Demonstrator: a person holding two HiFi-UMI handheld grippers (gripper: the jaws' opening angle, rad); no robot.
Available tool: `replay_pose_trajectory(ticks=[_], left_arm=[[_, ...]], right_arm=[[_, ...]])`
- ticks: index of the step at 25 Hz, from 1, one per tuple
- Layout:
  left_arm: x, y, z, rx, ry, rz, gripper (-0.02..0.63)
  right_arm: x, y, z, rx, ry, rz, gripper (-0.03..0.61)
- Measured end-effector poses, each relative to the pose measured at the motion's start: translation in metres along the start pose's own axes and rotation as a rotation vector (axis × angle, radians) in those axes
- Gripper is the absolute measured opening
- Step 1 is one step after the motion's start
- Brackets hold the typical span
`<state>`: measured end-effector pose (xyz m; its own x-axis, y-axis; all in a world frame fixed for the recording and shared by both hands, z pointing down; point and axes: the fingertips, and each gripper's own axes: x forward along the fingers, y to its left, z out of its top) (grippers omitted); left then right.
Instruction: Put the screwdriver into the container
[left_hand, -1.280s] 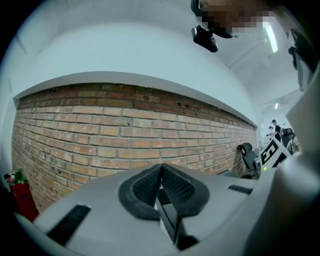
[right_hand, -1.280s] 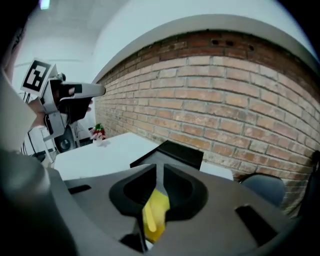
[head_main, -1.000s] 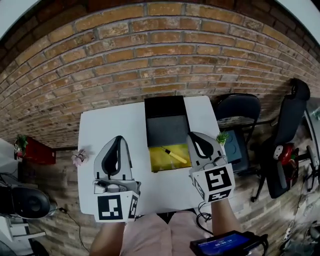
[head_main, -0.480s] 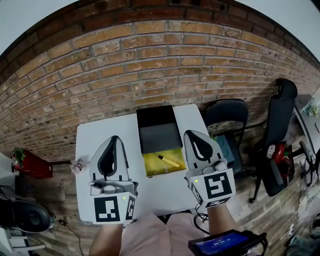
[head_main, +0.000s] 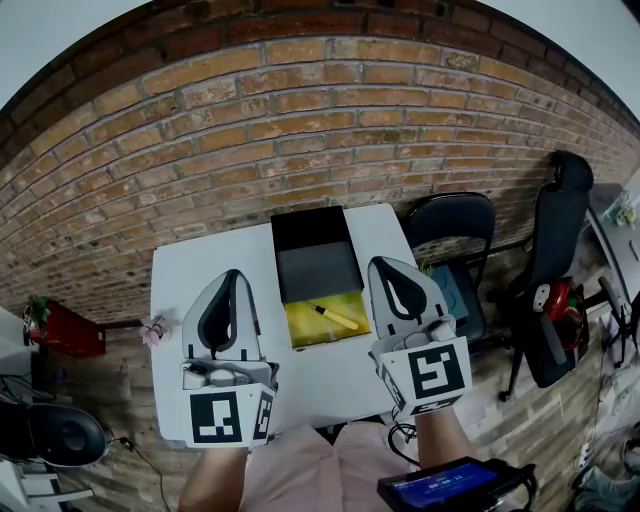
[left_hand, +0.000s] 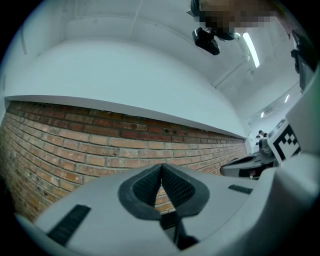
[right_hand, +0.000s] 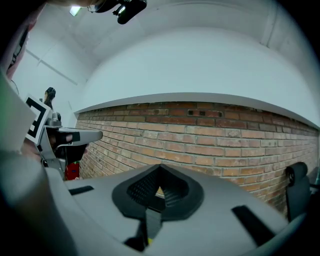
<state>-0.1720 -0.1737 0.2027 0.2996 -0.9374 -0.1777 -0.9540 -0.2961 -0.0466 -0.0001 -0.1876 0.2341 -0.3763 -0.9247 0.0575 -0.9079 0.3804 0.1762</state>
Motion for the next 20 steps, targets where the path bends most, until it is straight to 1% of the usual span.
replay_pose_trajectory(ticks=[13, 20], left_arm=[[-0.006, -0.003, -0.005, -0.002, 0.008, -0.012, 0.012], [-0.006, -0.009, -0.004, 0.003, 0.008, -0.016, 0.012]], right_arm=[[-0.002, 0.011, -0.002, 0.0, -0.002, 0.018, -0.002], [-0.004, 0.008, -0.003, 0.0, -0.005, 0.023, -0.002]])
